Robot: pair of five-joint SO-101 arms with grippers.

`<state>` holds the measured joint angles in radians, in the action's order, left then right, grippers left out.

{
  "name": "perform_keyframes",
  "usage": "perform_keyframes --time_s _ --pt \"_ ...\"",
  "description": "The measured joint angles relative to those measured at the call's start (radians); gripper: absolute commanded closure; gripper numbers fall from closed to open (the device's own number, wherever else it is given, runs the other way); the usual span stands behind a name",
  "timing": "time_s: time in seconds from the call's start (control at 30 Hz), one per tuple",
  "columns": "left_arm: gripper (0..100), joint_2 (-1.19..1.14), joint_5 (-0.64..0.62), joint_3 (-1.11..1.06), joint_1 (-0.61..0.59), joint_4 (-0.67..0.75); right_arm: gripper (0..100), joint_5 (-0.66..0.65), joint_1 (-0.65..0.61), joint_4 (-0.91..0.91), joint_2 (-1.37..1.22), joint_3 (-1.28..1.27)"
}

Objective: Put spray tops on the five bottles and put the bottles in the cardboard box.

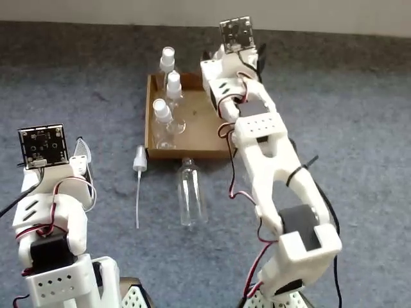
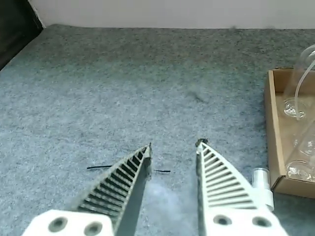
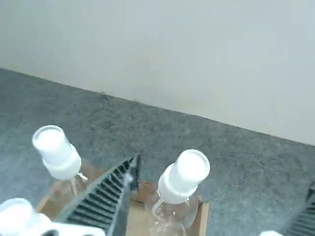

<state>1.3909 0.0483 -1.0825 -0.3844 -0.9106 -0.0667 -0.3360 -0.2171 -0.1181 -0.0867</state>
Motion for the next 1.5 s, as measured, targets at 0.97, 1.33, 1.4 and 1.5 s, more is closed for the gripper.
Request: perform_keyframes --time_s 0.97,1.33,1.4,1.5 --pt "86 0.0 0.0 0.0 0.0 0.0 67.3 0.302 -0.454 -1.125 0.433 -0.146" --pt "86 0.0 0.0 0.0 0.0 0.0 61.6 0.358 -0.453 -0.865 0.21 -0.334" --pt "86 0.0 0.0 0.0 0.0 0.0 61.6 0.358 -0.453 -0.858 0.15 -0.334" --pt "86 0.0 0.0 0.0 0.0 0.0 63.9 0.358 -0.453 -0.855 0.081 -0.334"
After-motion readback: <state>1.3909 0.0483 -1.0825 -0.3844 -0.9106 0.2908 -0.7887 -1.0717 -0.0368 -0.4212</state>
